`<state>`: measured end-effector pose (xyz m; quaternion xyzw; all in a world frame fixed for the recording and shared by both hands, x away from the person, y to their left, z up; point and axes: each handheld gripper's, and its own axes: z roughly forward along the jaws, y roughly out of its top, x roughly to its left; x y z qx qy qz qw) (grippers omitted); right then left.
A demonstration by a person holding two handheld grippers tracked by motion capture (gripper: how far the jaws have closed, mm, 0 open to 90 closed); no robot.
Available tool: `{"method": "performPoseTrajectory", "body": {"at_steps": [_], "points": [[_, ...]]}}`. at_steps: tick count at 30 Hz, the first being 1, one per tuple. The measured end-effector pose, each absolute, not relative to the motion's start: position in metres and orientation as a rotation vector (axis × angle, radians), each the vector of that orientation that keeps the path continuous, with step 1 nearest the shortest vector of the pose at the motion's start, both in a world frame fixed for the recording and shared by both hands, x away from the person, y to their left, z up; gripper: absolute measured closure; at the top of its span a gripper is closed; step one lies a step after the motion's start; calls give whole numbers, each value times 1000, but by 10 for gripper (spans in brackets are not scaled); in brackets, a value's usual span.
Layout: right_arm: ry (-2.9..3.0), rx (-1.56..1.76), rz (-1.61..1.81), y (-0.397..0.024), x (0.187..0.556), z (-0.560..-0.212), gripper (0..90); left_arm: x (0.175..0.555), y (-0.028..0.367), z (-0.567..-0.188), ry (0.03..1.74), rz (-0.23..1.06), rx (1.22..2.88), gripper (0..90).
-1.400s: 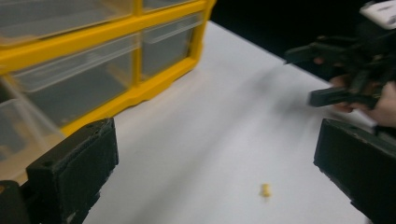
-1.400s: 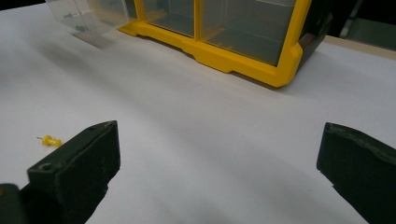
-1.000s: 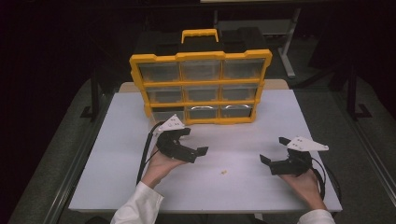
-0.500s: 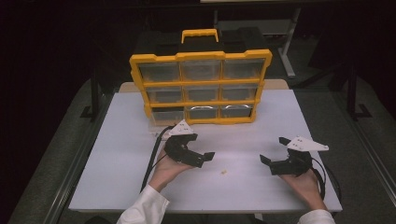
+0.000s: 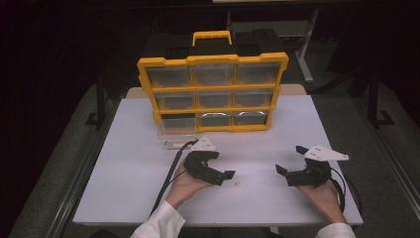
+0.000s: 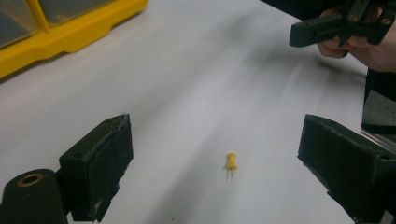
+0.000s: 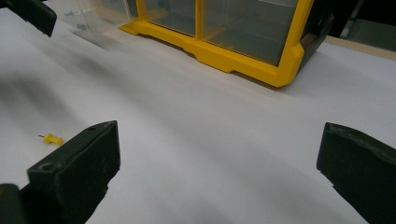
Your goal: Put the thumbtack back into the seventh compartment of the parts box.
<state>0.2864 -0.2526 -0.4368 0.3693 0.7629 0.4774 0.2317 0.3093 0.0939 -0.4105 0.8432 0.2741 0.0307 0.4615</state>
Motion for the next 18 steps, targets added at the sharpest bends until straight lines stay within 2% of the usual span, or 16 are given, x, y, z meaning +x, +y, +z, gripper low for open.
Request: {"method": "performPoseTrajectory", "body": {"at_steps": [18], "points": [[2098,1010,1314,-252,286,-436,0,303,76,-430,617,9,2154,277]]}}
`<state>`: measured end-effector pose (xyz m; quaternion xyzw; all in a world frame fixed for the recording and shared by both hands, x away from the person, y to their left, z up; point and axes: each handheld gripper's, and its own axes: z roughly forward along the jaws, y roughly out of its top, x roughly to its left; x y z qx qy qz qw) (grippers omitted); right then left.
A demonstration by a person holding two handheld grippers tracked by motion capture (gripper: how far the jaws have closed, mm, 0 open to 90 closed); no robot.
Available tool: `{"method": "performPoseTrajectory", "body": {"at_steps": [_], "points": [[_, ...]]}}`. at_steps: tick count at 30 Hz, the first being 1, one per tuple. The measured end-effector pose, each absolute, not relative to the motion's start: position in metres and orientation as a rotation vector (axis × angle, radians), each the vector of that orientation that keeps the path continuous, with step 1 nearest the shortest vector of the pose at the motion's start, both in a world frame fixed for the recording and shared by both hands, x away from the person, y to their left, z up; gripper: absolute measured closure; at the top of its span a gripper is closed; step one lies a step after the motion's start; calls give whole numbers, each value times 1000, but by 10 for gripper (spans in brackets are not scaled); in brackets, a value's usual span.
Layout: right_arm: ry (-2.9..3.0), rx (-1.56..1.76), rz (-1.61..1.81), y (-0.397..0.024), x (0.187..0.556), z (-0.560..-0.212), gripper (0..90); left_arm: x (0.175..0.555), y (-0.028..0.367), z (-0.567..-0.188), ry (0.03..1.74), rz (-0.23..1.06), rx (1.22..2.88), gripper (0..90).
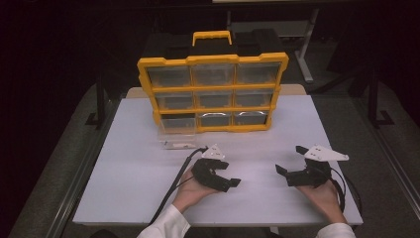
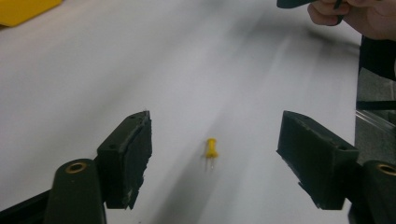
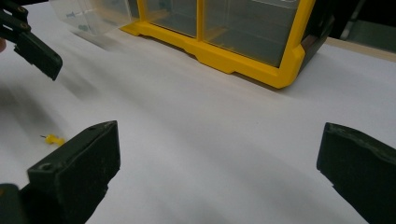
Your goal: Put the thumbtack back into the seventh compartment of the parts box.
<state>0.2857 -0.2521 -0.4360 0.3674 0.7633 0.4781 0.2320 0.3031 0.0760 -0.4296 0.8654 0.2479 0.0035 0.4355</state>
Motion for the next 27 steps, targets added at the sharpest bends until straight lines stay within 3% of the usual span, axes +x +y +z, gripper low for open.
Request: {"method": "performPoseTrajectory", "body": {"at_steps": [27], "points": [[2102,1010,1314,-251,286,-437,0,304,63,-452,610,-11,2233,570]]}}
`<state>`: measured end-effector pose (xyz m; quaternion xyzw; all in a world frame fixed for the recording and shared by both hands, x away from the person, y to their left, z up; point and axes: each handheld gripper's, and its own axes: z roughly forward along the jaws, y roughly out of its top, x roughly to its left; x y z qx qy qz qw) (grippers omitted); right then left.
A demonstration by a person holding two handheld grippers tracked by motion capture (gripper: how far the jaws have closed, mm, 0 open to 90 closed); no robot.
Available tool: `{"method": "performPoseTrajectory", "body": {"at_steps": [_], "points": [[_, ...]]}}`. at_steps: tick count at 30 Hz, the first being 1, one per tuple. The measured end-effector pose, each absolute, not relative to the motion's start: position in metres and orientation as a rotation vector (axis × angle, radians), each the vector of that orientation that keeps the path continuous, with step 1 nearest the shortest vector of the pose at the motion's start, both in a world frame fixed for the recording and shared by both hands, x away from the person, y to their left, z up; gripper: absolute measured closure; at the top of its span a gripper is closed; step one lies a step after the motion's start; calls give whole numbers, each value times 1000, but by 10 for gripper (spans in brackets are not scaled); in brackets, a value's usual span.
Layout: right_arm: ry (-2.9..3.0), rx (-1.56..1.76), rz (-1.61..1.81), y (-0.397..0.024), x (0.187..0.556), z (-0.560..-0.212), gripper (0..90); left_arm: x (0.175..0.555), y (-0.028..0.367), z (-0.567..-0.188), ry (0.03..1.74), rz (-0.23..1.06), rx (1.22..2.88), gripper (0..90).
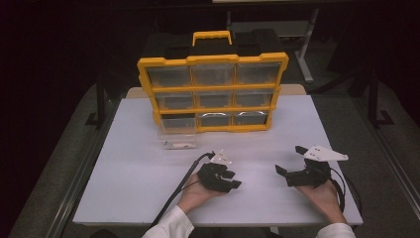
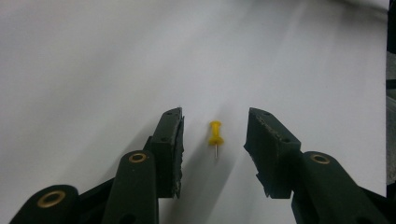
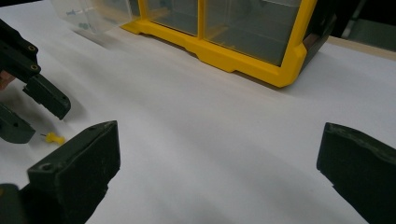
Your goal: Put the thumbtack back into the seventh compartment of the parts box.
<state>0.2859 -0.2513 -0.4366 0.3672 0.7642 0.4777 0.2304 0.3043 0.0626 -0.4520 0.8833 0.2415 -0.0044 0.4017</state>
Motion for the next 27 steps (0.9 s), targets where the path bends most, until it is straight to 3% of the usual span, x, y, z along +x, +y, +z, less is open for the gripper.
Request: {"method": "performPoseTrajectory", "body": {"at_steps": [12,27], "points": [[2099,1007,1316,-252,286,-436,0,305,57,-456,609,42,2265,820],[2089,1005,1324,-253,286,-435,0,306,63,-448,613,31,2226,830]]}}
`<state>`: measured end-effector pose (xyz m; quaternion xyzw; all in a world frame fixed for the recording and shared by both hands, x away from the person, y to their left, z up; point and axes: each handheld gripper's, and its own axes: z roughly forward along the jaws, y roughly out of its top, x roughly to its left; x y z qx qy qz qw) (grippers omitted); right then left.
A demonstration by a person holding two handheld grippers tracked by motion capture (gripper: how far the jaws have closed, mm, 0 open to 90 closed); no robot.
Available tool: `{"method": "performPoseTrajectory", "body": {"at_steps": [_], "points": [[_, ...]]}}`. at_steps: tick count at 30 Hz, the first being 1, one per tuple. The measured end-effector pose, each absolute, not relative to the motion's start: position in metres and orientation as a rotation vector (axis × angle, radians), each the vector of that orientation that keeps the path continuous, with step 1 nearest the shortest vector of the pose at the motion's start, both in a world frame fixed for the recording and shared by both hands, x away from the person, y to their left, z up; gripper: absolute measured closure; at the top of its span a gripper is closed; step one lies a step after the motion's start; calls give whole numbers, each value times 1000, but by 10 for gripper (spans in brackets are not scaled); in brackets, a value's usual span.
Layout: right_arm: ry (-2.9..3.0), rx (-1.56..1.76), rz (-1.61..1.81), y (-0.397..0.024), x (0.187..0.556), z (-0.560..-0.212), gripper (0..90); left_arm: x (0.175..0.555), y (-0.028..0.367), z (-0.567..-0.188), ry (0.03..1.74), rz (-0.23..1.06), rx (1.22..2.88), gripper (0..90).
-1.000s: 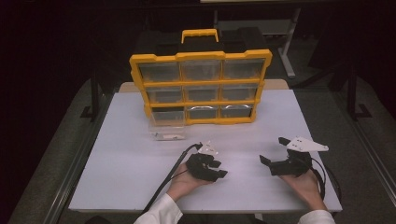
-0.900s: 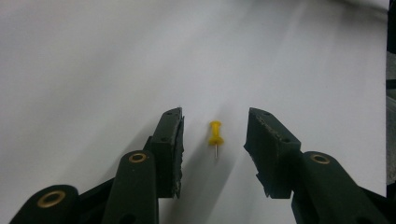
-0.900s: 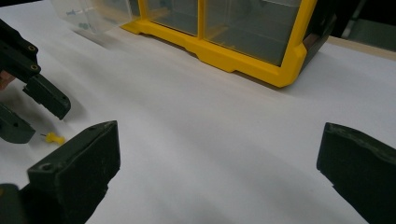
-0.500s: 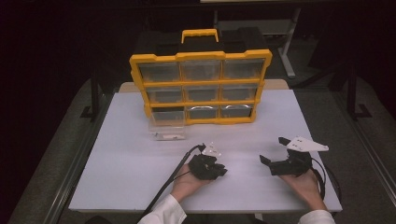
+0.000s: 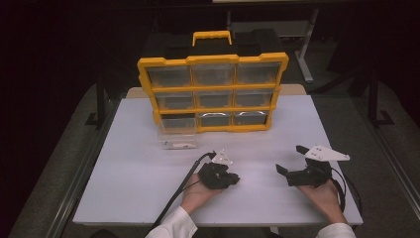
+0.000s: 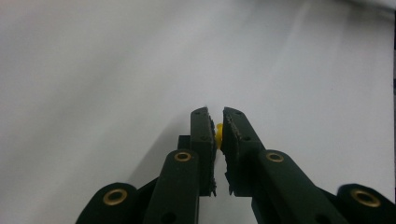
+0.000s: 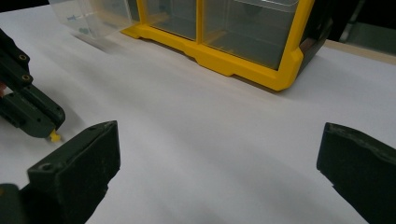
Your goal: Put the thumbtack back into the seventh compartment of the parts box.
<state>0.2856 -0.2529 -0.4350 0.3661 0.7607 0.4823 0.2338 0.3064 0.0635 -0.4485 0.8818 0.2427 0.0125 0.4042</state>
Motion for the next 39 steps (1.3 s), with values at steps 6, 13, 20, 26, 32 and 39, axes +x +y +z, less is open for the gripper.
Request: {"method": "performPoseTrajectory", "body": {"at_steps": [6,13,20,26,32,39], "points": [[2090,1006,1323,-253,286,-435,0,307,71,-440,618,36,2198,830],[2093,1011,1321,-253,286,-435,0,309,77,-431,623,55,2185,830],[2095,1012,1322,-252,286,-435,0,311,83,-420,626,79,2175,831],[2093,1012,1323,-252,286,-435,0,314,89,-414,641,105,2168,830],[2098,1009,1319,-252,286,-436,0,318,100,-401,660,145,2136,830],[2099,1010,1317,-252,286,-436,0,321,116,-389,695,182,2081,830]]}}
